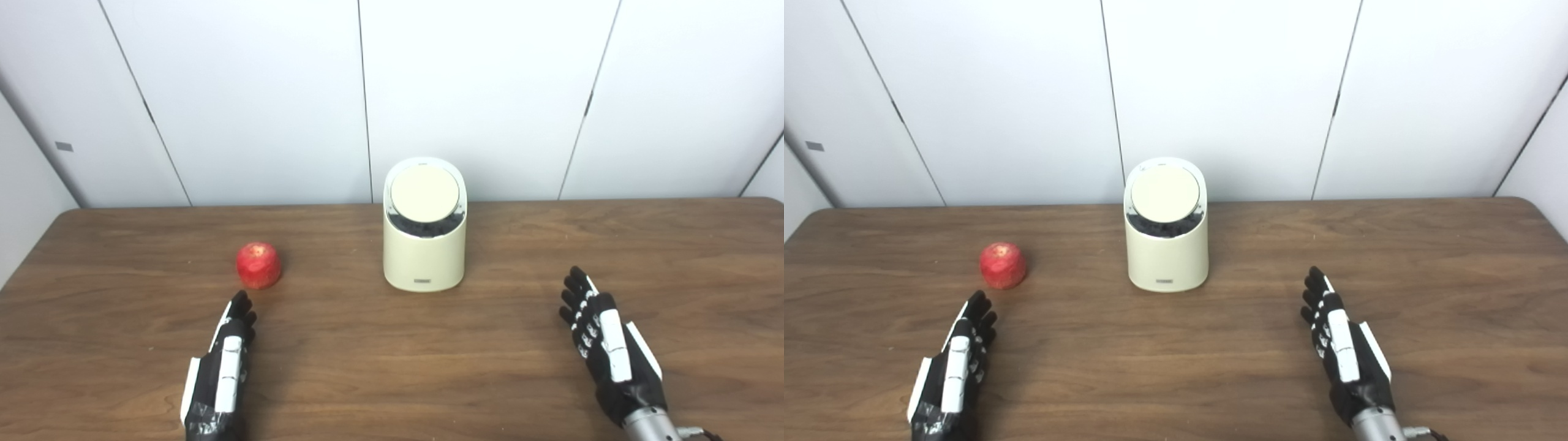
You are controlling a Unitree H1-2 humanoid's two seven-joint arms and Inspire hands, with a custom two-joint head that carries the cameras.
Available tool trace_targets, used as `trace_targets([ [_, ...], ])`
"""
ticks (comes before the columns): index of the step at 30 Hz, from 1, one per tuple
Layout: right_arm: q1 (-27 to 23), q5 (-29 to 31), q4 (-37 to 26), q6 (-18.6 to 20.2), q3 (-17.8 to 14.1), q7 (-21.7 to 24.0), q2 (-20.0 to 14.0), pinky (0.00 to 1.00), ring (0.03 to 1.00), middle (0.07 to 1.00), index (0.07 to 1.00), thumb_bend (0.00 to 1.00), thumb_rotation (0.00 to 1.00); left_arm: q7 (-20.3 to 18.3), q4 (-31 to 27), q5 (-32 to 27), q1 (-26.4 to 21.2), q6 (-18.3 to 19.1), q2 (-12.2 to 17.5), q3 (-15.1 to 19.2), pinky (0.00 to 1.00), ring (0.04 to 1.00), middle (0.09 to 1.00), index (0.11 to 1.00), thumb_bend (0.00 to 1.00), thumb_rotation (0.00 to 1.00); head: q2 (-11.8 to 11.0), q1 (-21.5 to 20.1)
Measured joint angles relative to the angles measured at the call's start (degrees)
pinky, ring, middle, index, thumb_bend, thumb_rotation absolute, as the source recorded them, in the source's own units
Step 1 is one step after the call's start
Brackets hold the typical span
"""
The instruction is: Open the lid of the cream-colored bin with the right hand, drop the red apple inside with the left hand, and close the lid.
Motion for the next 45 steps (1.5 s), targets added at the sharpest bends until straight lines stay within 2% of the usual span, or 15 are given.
trace_targets([
  [15,0.0,-0.18,-0.35,0.39,0.11,-0.07,0.08,1.0,0.995,0.99,0.967,0.66,1.0,0.01,0.0,-0.05,-0.03,0.04,-0.06,0.01,1.0,0.972,0.978,0.982,0.6,0.88,0.09,-0.09],
  [21,0.03,-0.52,-0.31,0.06,0.26,0.03,0.06,1.0,0.988,0.989,0.969,0.66,1.0,-0.12,0.42,0.0,-0.02,-0.57,0.02,-0.04,1.0,0.984,0.983,0.987,0.57,0.9,-2.72,-1.14],
  [22,0.05,-1.05,-0.21,-0.27,0.4,0.02,0.04,1.0,0.983,0.985,0.968,0.65,0.97,-0.18,0.9,0.03,-0.01,-1.31,0.05,-0.11,1.0,0.983,0.985,0.989,0.56,0.9,-3.16,-1.23],
  [23,0.06,-1.64,0.0,-0.72,0.57,0.02,-0.03,1.0,0.985,0.985,0.969,0.64,0.94,-0.19,1.29,0.12,0.0,-1.97,0.06,-0.24,1.0,0.984,0.989,0.992,0.55,0.9,-4.82,-1.14],
  [27,0.07,-2.6,1.35,-3.16,0.67,0.03,-0.2,1.0,0.984,0.984,0.973,0.61,0.92,-0.01,1.54,0.67,0.07,-2.53,-0.13,-0.67,1.0,0.992,0.997,0.997,0.53,0.9,-6.85,-0.79],
  [29,0.06,-2.67,2.2,-4.62,0.66,0.06,-0.32,1.0,0.986,0.987,0.974,0.65,0.91,0.05,1.73,0.89,0.09,-2.85,-0.22,-0.83,1.0,0.996,0.997,0.999,0.51,0.9,-7.99,-0.79],
  [32,-0.02,-2.63,2.77,-5.34,0.66,0.21,-0.62,1.0,0.986,0.988,0.975,0.67,0.87,0.13,2.46,1.14,0.1,-4.07,-0.43,-1.07,1.0,0.996,0.994,1.0,0.49,0.91,-8.78,-0.97],
  [35,-0.21,-2.66,3.51,-6.3,0.69,0.28,-0.96,0.99,0.98,0.986,0.983,0.67,0.75,0.2,2.67,1.36,0.09,-4.43,-0.67,-1.19,1.0,0.999,0.994,1.0,0.47,0.91,-9.75,-0.7],
  [37,-0.38,-2.75,4.06,-6.93,0.68,0.29,-1.21,0.95,0.967,0.977,0.983,0.71,0.69,0.24,2.75,1.36,0.07,-4.49,-0.82,-1.19,1.0,1.0,0.995,1.0,0.47,0.91,-10.02,-0.62],
  [40,-0.89,-3.78,4.5,-7.2,0.68,-0.13,-1.24,0.91,0.945,0.961,0.975,0.72,0.67,0.47,2.86,1.28,0.04,-4.56,-1.08,-1.18,1.0,1.0,0.994,1.0,0.46,0.91,-10.11,-0.53],
  [45,-2.89,-6.65,5.33,-6.87,1.05,-1.18,-1.22,0.88,0.932,0.954,0.966,0.77,0.66,0.5,2.98,1.48,0.01,-4.81,-1.11,-1.28,1.0,0.997,0.995,1.0,0.45,0.93,-10.72,0.0],
])
